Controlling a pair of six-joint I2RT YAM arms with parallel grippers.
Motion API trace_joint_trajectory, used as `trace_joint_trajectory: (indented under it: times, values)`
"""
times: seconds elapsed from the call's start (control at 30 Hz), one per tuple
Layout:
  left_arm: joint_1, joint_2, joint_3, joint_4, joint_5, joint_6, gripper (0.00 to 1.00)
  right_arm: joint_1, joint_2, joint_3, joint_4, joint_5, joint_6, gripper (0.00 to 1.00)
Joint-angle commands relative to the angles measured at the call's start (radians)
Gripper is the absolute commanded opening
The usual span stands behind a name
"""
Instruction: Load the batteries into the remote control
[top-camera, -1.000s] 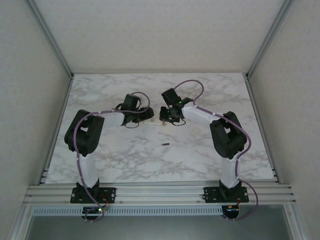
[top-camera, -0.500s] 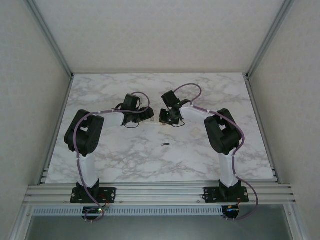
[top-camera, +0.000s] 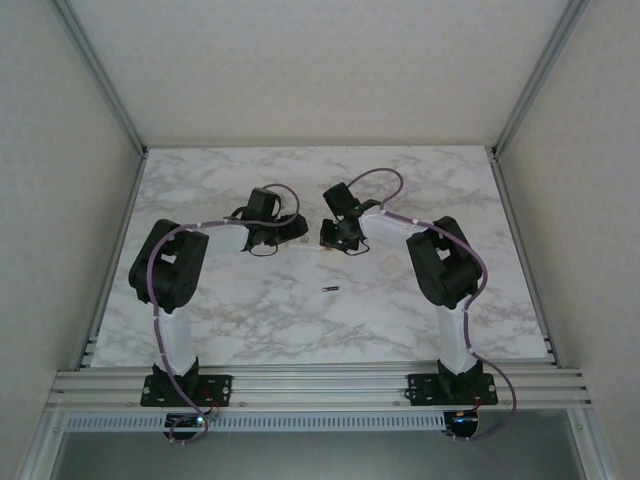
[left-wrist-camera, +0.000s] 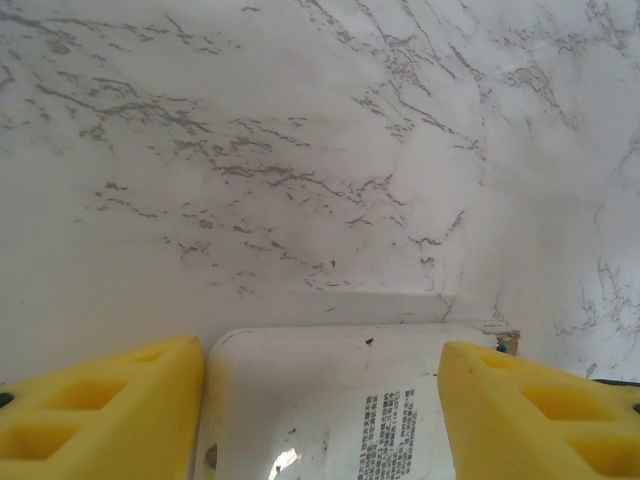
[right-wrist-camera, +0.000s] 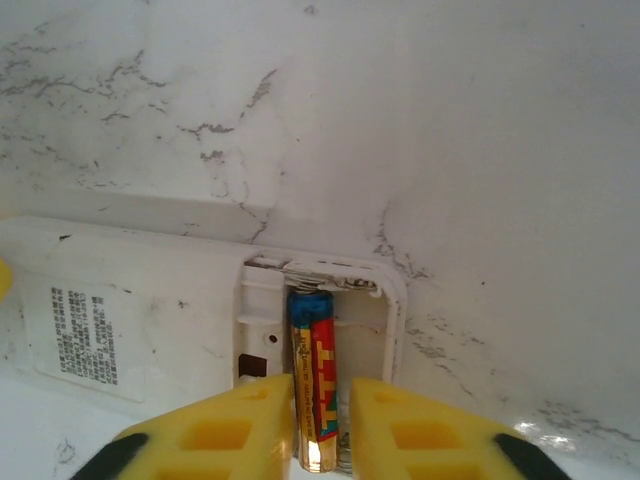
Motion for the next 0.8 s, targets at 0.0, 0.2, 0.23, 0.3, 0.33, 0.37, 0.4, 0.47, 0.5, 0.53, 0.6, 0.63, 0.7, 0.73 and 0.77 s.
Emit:
trace_joint_trajectory:
  times: [0.0,0.2,0.23,0.3,0.33,0.37,0.4,0.47,0.5,0.53,0.6,0.63,0.7,0.73,0.77]
  values:
    - [-0.006,0.004,-0.001,-0.072,0.029,0.001,0.63,0.003,0.043,0.006,-0.007,-0.012,0.01,0.14]
    - [-0.028,0.027,-0.009,-0.045,0.051,-0.013,0.63,0.004,0.03,0.005,0.026,-0.07,0.058,0.1]
    - [-0.036,0.031,-0.015,-0.034,0.056,-0.021,0.63,0.003,0.028,0.007,0.033,-0.084,0.067,0.1]
    - [-0.055,0.042,-0.023,-0.014,0.06,-0.034,0.63,0.002,0.026,0.013,0.053,-0.109,0.087,0.1]
    - [-0.062,0.046,-0.029,-0.003,0.061,-0.042,0.63,0.003,0.03,0.02,0.054,-0.113,0.095,0.09]
    - [-0.069,0.05,-0.034,0.011,0.064,-0.051,0.63,0.002,0.038,0.031,0.05,-0.117,0.103,0.09]
    - [-0.074,0.053,-0.037,0.021,0.068,-0.059,0.63,-0.003,0.05,0.041,0.053,-0.128,0.117,0.09]
    - [-0.087,0.059,-0.039,0.029,0.067,-0.065,0.63,-0.017,0.069,0.034,0.104,-0.186,0.165,0.09]
    - [-0.09,0.059,-0.038,0.029,0.063,-0.065,0.63,-0.027,0.077,0.026,0.138,-0.214,0.197,0.08]
    - [-0.092,0.059,-0.039,0.029,0.063,-0.065,0.63,-0.035,0.082,0.016,0.175,-0.248,0.226,0.08]
    - [-0.094,0.06,-0.043,0.034,0.063,-0.068,0.63,-0.042,0.095,0.011,0.213,-0.271,0.264,0.08]
    - [-0.094,0.06,-0.043,0.035,0.064,-0.069,0.62,-0.046,0.1,0.014,0.224,-0.278,0.277,0.07]
    - [-0.097,0.06,-0.046,0.04,0.067,-0.071,0.62,-0.051,0.101,0.017,0.244,-0.278,0.293,0.07]
    - [-0.098,0.059,-0.047,0.041,0.07,-0.071,0.62,-0.051,0.102,0.024,0.238,-0.259,0.288,0.07]
    - [-0.1,0.06,-0.045,0.041,0.069,-0.073,0.62,-0.048,0.109,0.041,0.214,-0.229,0.27,0.07]
